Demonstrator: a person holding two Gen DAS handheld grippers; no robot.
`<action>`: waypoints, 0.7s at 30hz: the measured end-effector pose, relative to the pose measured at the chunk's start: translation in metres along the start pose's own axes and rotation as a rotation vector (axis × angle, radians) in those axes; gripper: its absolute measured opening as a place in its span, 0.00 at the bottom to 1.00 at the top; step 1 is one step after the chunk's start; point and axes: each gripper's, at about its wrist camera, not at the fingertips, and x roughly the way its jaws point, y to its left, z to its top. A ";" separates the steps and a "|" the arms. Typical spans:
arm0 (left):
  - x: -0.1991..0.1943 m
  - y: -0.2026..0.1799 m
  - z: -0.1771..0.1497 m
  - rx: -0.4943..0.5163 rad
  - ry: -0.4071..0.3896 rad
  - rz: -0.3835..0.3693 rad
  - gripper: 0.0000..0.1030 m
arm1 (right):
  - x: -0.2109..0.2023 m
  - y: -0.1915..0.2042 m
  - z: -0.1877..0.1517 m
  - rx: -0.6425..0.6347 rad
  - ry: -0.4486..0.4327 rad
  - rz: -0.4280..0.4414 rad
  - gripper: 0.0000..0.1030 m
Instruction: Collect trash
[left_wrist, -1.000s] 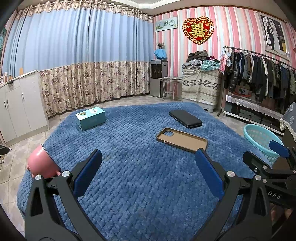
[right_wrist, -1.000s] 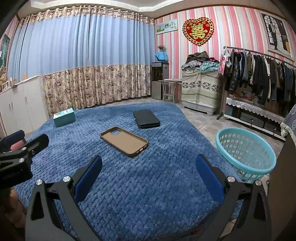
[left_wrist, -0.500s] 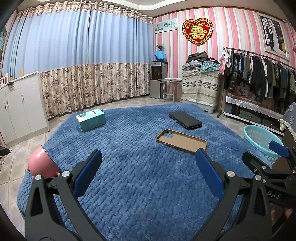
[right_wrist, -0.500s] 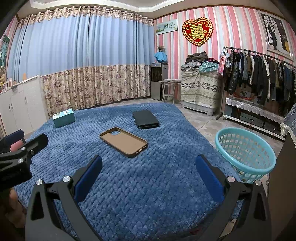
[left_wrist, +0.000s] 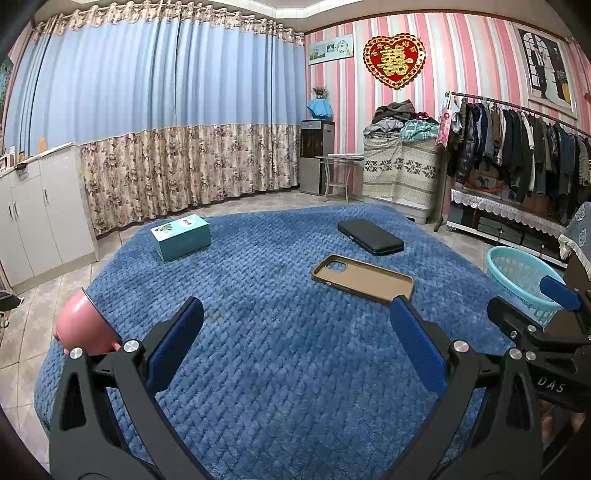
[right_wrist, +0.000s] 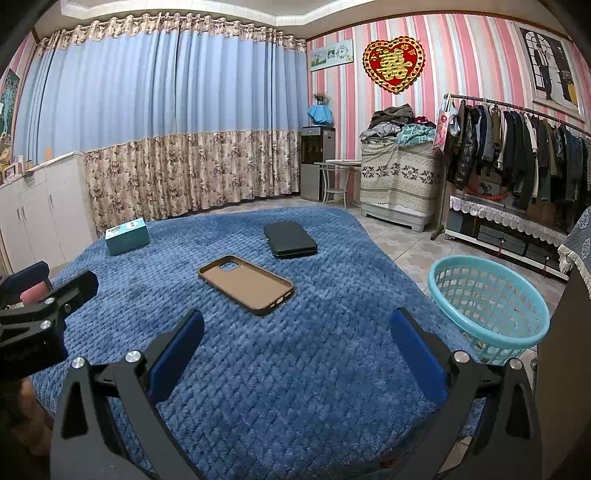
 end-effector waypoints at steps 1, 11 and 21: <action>0.000 0.000 0.000 0.001 -0.002 0.001 0.95 | 0.000 0.000 0.000 0.000 -0.001 0.000 0.96; 0.000 -0.001 0.000 0.000 -0.002 0.000 0.95 | 0.000 0.000 0.001 0.001 0.001 -0.002 0.96; 0.000 0.000 0.000 0.001 -0.003 0.000 0.95 | 0.001 0.000 0.001 0.002 0.000 -0.002 0.96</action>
